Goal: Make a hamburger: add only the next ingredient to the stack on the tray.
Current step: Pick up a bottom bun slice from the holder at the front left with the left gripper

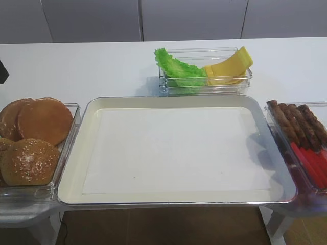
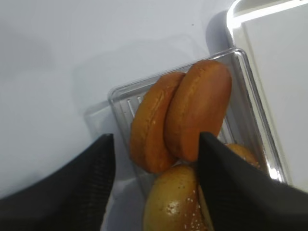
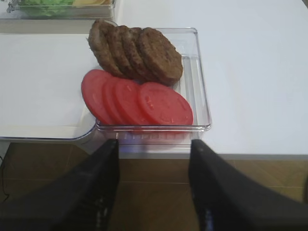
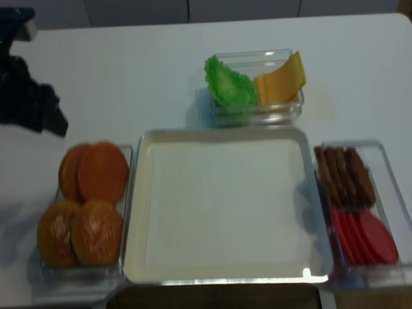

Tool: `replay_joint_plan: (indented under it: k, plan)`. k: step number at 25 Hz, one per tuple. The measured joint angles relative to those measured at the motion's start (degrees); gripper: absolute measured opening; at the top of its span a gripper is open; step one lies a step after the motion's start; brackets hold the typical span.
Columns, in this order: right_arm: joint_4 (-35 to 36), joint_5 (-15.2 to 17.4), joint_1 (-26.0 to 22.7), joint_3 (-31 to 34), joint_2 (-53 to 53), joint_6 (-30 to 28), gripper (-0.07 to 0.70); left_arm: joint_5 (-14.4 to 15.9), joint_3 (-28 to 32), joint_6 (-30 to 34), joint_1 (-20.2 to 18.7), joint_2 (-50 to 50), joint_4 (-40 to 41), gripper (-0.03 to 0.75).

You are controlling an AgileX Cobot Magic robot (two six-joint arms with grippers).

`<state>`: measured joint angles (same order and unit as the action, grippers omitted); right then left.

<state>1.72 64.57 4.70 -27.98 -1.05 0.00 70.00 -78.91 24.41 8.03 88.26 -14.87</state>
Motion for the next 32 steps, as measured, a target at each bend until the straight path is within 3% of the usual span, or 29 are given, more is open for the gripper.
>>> replay_joint_plan:
  k: [6,13,32]
  plan:
    - [0.0,0.0,0.0,0.0,0.0,0.0,0.372,0.41,-0.35,8.93,1.14,2.76,-1.54,0.396]
    - [0.0,0.0,0.0,0.0,0.0,0.0,0.372,0.41,-0.43,13.43,1.14,6.56,-2.43,0.395]
    - [0.0,0.0,0.0,0.0,0.0,0.0,0.372,0.18,-0.47,17.35,1.14,10.81,-3.39,0.351]
